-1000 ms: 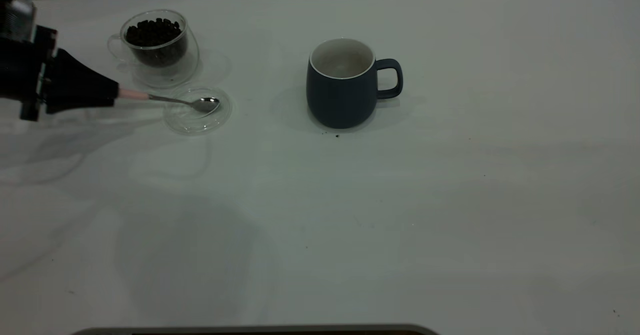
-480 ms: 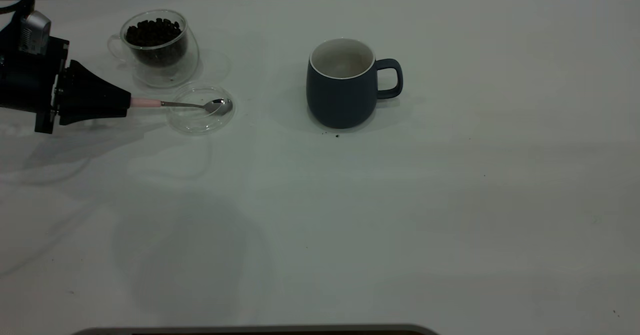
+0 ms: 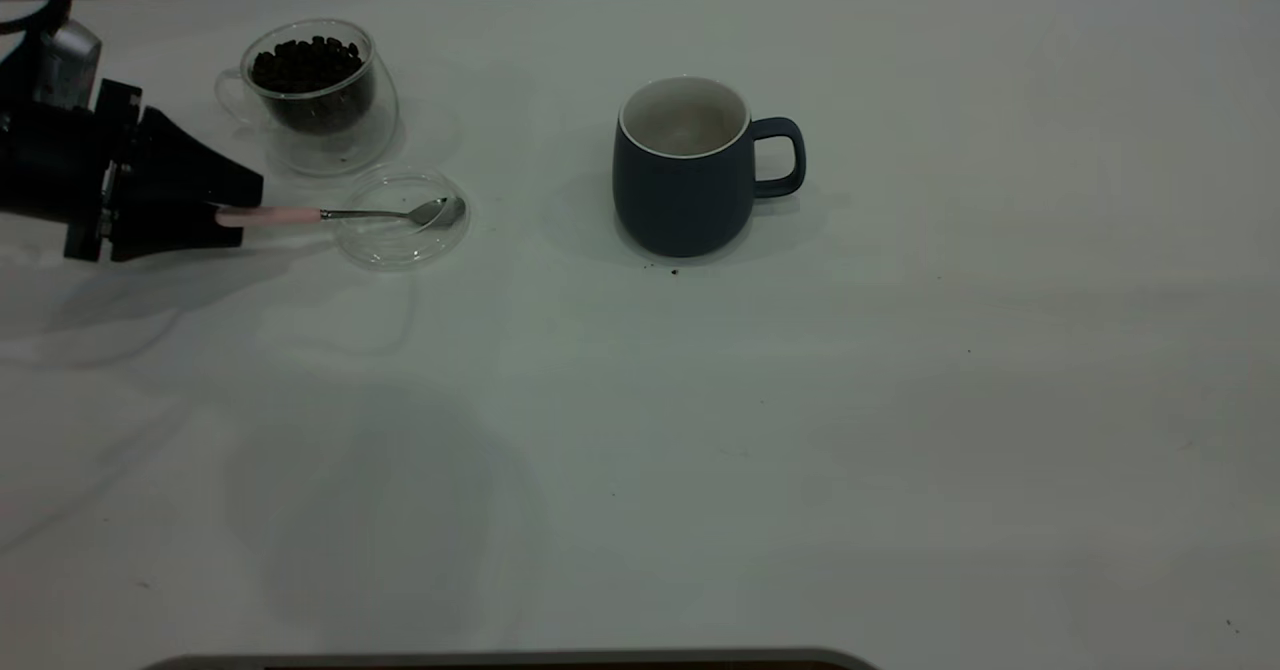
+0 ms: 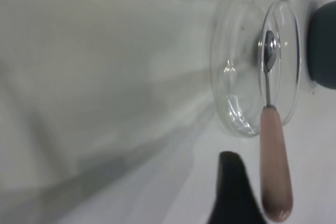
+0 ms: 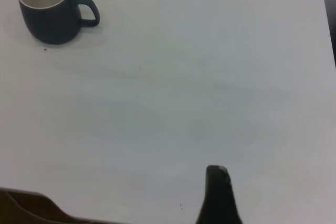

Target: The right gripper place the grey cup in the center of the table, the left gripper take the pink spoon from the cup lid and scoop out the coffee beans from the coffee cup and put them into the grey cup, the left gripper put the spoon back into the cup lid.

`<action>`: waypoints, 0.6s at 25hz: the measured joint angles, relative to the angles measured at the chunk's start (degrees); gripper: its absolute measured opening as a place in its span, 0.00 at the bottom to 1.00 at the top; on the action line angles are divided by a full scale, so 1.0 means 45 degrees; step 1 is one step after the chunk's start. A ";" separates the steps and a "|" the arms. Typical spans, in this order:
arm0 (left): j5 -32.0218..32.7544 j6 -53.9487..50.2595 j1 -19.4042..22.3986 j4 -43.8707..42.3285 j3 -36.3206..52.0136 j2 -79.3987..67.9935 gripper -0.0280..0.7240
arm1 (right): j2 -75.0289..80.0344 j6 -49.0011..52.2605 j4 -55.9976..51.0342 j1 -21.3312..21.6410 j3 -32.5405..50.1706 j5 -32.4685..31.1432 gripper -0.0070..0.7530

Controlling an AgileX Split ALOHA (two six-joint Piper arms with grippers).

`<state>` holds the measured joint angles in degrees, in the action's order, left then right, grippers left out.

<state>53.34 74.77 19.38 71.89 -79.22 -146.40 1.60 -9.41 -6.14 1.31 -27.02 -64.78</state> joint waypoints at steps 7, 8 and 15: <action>0.0237 -0.3094 0.0000 -0.4065 -0.2223 0.0837 0.87 | 0.0000 0.0000 0.0000 0.0000 0.0000 0.0011 0.79; 0.0503 -0.3744 0.0000 -0.4879 -0.2632 0.1138 0.87 | 0.0000 0.0000 0.0000 0.0000 0.0000 0.0011 0.79; 0.3033 -0.7702 0.0000 -0.7466 -0.4988 0.3527 0.85 | 0.0000 0.0000 0.0000 0.0000 0.0000 0.0011 0.79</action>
<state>66.99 40.11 19.38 38.30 -101.67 -130.53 1.60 -9.41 -6.14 1.31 -27.02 -64.73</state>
